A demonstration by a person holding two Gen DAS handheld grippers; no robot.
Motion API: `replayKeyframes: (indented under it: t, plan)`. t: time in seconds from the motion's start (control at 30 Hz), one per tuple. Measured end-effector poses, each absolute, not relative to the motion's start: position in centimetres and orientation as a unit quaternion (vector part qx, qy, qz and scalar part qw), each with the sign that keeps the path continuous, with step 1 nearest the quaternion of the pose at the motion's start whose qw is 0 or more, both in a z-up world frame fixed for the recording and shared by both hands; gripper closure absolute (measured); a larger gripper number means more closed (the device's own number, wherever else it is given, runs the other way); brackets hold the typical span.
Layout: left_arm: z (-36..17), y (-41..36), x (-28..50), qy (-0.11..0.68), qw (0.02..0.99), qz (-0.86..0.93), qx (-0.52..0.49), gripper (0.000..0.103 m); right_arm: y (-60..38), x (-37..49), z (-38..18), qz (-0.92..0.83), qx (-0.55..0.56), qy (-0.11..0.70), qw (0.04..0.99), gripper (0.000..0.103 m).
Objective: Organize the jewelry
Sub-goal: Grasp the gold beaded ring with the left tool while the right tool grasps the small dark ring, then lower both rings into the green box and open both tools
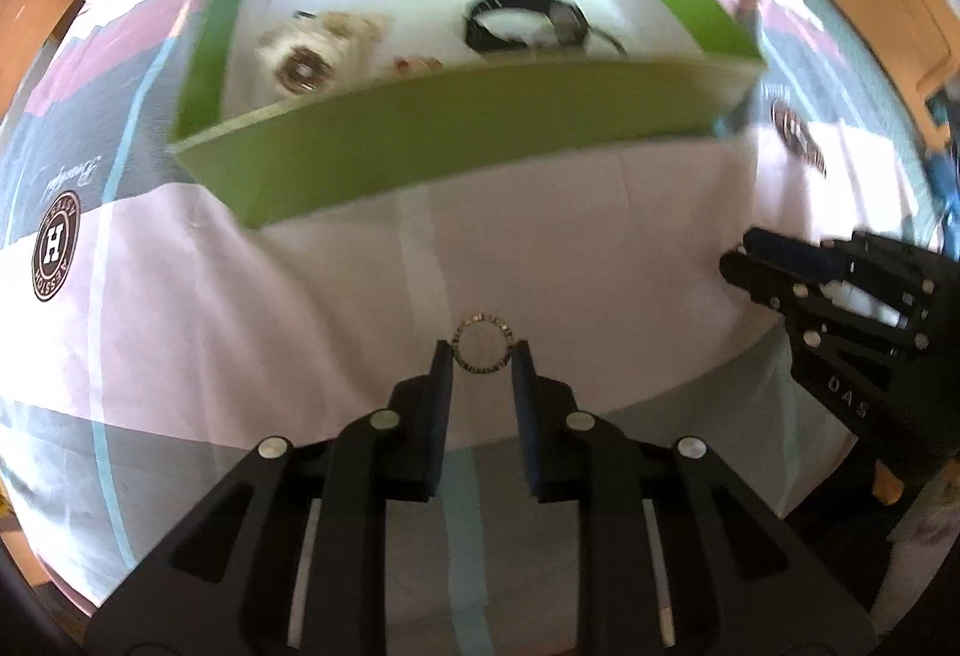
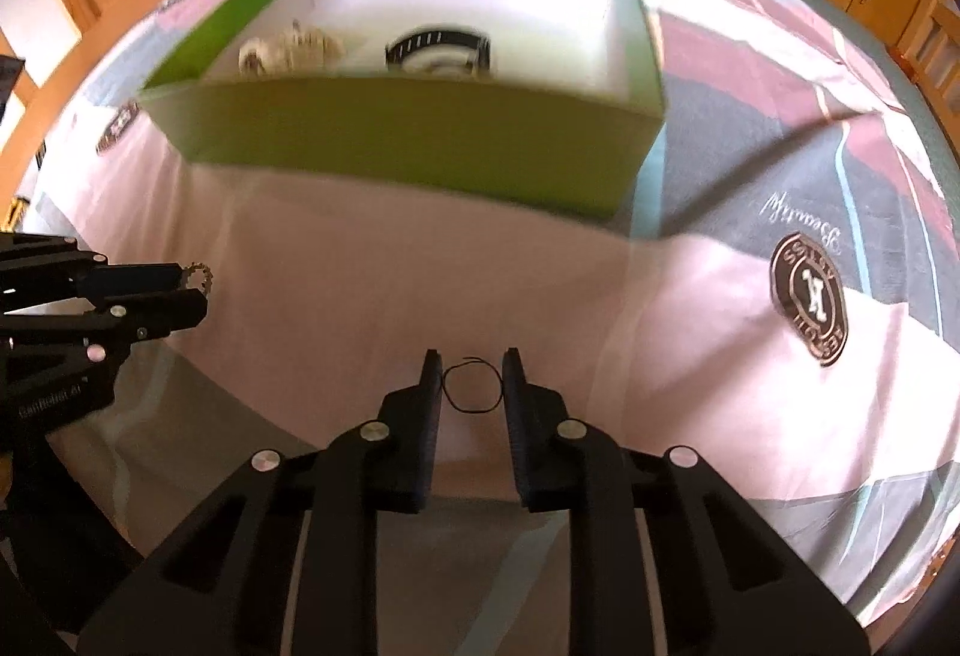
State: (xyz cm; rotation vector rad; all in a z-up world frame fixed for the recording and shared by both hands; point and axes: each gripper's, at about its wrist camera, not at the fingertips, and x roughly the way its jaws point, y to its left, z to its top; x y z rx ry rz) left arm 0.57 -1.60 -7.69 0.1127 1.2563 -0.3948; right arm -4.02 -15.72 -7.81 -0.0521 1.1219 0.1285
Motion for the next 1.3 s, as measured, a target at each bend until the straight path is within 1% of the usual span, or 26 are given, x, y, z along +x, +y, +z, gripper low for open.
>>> replayKeyframes:
  t: [0.17, 0.37, 0.53, 0.73, 0.83, 0.9, 1.07, 1.17, 1.3]
  plan:
    - [-6.6, 0.3, 1.6, 0.577, 0.799, -0.171, 0.016, 0.083, -15.6, -4.2, -7.0, 0.063, -0.018, 0.522, 0.85, 0.082]
    - [-5.7, 0.1, 1.7, 0.56, 0.81, -0.17, 0.02, 0.083, -16.0, -3.8, -6.8, 0.066, -0.017, 0.518, 0.853, 0.082]
    - [-4.2, -1.2, 1.7, 0.523, 0.833, -0.181, 0.022, 0.083, -15.9, -3.4, -5.6, 0.076, -0.006, 0.495, 0.866, 0.082]
    - [-2.0, -0.7, 2.0, 0.477, 0.861, -0.175, 0.021, 0.083, -14.8, -3.3, -3.2, 0.107, 0.001, 0.439, 0.892, 0.082]
    - [-0.7, -0.6, 2.4, 0.448, 0.878, -0.169, 0.023, 0.083, -15.1, -2.4, -1.2, 0.114, 0.018, 0.398, 0.91, 0.082]
    - [0.0, -0.6, 3.4, 0.434, 0.886, -0.16, 0.02, 0.083, -15.5, -1.2, -0.6, 0.106, 0.033, 0.386, 0.916, 0.082]
    - [0.1, -0.5, 6.1, 0.434, 0.891, -0.133, 0.006, 0.083, -16.5, 1.9, -0.9, 0.085, 0.059, 0.389, 0.915, 0.082]
    - [0.0, -0.4, 7.6, 0.44, 0.89, -0.118, 0.009, 0.083, -16.2, 3.4, -1.8, 0.075, 0.056, 0.398, 0.913, 0.082]
    - [0.9, 0.0, 9.1, 0.427, 0.898, -0.108, 0.01, 0.083, -15.5, 4.8, -2.2, 0.073, 0.055, 0.4, 0.912, 0.082]
